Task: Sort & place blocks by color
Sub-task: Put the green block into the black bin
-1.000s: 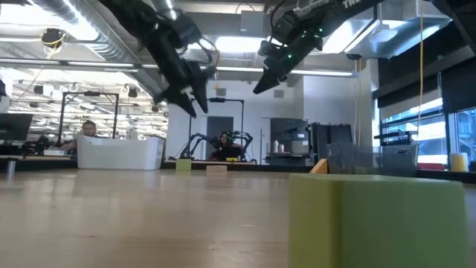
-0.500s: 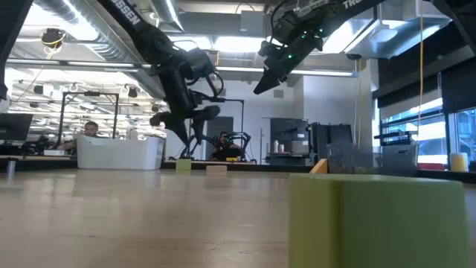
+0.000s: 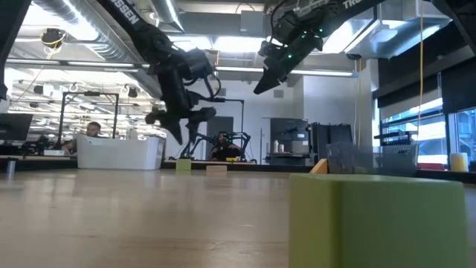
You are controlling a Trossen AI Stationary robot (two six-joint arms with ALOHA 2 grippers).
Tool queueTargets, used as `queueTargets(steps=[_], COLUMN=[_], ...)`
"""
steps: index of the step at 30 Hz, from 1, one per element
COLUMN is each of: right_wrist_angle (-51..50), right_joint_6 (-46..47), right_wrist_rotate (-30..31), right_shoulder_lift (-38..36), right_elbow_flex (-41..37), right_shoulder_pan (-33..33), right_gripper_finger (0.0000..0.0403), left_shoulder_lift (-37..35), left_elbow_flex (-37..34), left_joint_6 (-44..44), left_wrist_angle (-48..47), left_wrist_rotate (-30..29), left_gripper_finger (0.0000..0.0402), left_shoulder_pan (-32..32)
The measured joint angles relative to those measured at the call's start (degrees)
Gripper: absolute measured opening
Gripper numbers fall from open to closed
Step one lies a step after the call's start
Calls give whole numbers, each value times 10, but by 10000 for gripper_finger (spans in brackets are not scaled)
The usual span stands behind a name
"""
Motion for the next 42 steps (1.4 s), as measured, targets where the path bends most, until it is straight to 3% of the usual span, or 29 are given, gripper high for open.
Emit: queueTargets(steps=[5,11,15,21,29,42], right_wrist_angle=[0,0,1,1,0,0], right_joint_6=[16,16,16,16,16,16], right_wrist_rotate=[0,0,0,0,0,0], right_shoulder_lift=[0,0,0,0,0,0], right_elbow_flex=[0,0,0,0,0,0], right_shoulder_pan=[0,0,0,0,0,0], right_gripper_finger=[165,165,165,165,165,165], left_shoulder_lift=[-1,18,47,58,59,56], left_elbow_flex=[1,1,1,0,0,2], left_joint_6=[-13,-14,-29,-24,-24,-22], left_wrist_angle=[24,14,11,19,7,5], left_wrist_rotate=[17,-47,-37,-85,-84,-18], left_gripper_finger=[170,170,170,170,170,170], left_shoulder_pan=[-21,-37,-31,-29,-9,19])
